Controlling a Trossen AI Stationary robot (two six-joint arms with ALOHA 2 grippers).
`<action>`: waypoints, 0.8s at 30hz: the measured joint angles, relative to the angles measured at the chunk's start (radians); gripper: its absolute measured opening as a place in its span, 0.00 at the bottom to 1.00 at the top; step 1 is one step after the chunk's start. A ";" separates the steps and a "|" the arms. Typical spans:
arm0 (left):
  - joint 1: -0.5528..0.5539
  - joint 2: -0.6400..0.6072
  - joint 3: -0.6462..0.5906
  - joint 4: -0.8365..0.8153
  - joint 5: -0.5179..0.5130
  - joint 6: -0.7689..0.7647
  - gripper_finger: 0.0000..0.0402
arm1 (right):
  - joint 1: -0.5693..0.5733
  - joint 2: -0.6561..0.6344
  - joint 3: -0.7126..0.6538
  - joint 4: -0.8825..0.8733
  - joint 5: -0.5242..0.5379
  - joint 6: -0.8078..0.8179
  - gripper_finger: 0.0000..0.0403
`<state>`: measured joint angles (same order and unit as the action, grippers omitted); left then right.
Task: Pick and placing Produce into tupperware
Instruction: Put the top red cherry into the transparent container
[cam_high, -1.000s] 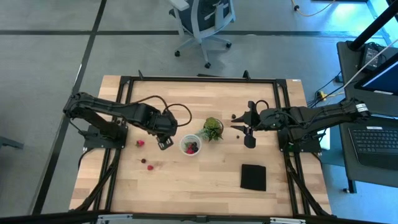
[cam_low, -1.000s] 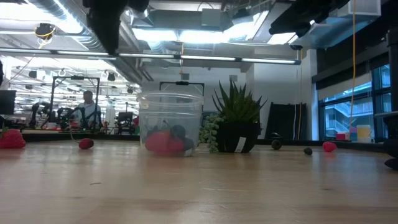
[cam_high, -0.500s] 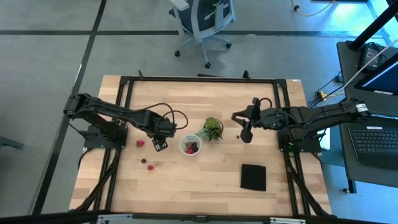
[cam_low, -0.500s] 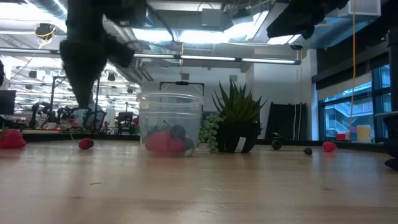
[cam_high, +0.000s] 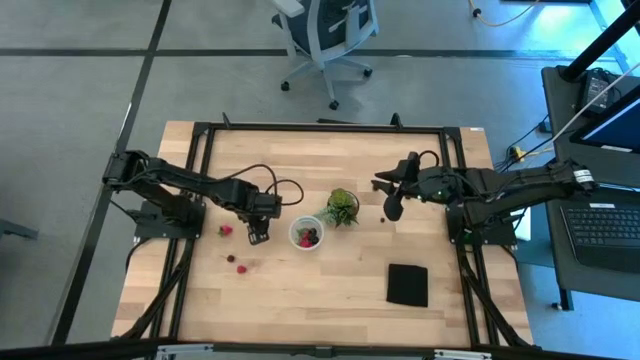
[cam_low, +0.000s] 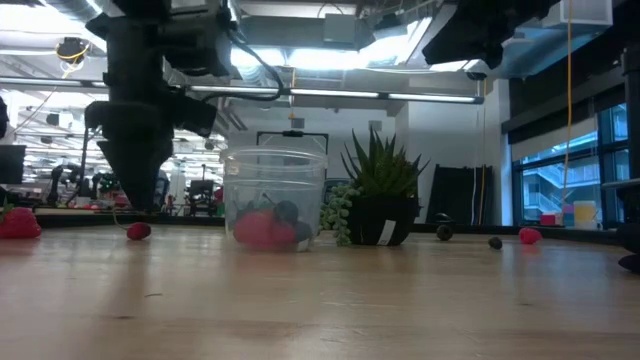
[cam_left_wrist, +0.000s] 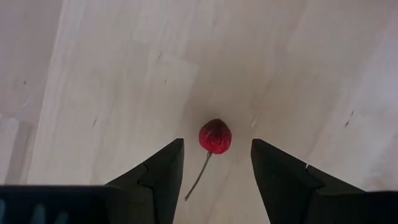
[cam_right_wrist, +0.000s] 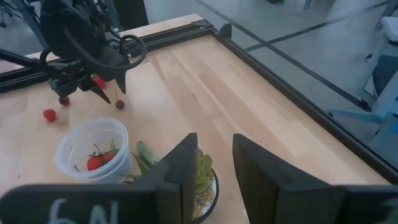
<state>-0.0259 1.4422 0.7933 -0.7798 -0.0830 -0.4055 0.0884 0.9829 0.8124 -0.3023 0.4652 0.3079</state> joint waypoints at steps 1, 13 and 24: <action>0.001 0.000 -0.005 0.004 0.000 0.004 0.45 | -0.002 0.000 0.000 0.000 0.000 0.003 0.26; 0.004 0.000 -0.091 0.133 0.010 0.043 0.45 | -0.003 0.000 0.000 -0.001 -0.002 0.001 0.26; 0.013 -0.003 -0.161 0.219 0.041 0.046 0.45 | -0.003 0.000 0.000 -0.002 -0.002 -0.005 0.26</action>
<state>-0.0132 1.4388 0.6321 -0.5613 -0.0422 -0.3592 0.0853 0.9829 0.8124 -0.3038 0.4629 0.3031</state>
